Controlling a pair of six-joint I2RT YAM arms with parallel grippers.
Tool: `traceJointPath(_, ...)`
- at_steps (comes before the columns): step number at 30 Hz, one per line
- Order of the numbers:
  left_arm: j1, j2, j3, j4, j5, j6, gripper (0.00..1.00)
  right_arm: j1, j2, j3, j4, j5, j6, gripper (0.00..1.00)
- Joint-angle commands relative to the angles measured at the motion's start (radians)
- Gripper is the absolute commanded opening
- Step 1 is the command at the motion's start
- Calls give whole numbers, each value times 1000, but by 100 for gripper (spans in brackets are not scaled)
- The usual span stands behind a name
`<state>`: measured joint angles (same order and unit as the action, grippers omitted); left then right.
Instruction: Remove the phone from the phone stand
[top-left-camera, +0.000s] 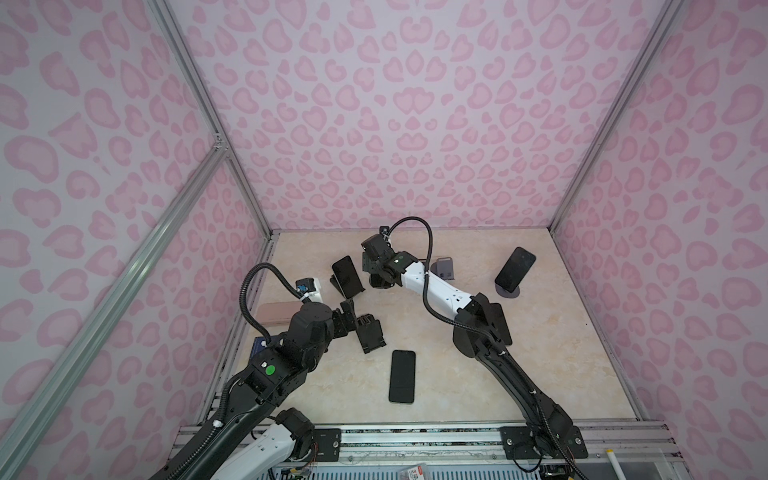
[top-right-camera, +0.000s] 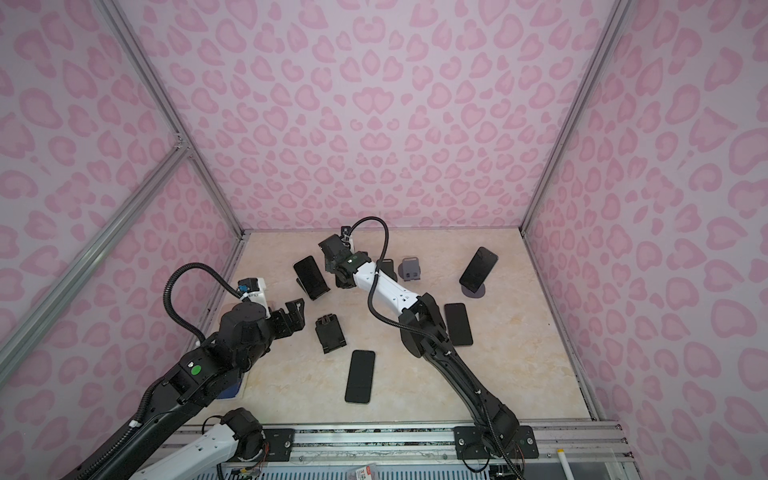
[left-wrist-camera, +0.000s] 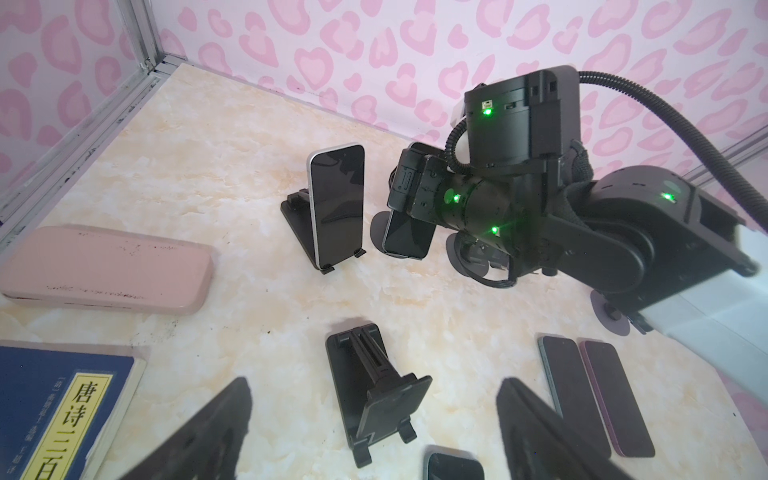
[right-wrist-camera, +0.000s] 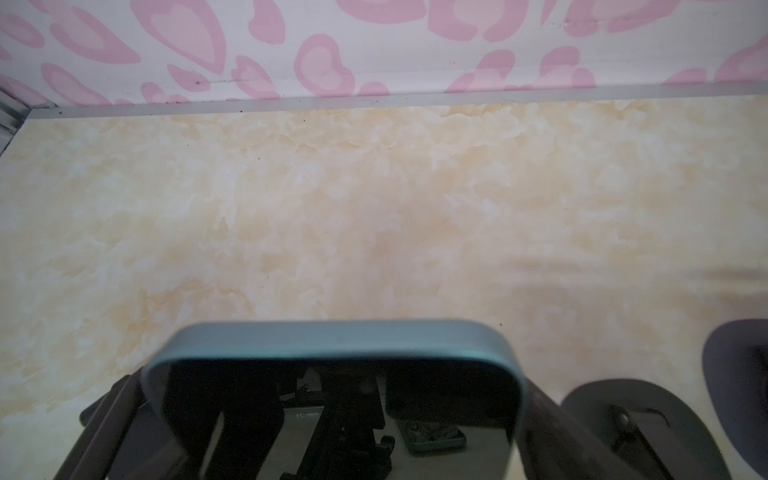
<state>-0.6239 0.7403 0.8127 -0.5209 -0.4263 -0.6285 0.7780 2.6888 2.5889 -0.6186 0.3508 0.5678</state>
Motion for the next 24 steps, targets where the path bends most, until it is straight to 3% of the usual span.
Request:
traceJointPath(1,1,-5,-2,30,-3,9,95,3,16,5,-21,34,-10,90)
traceJointPath(24,3,2,2,37,-3,8,95,16,-85,-105,54,-6,-91,76)
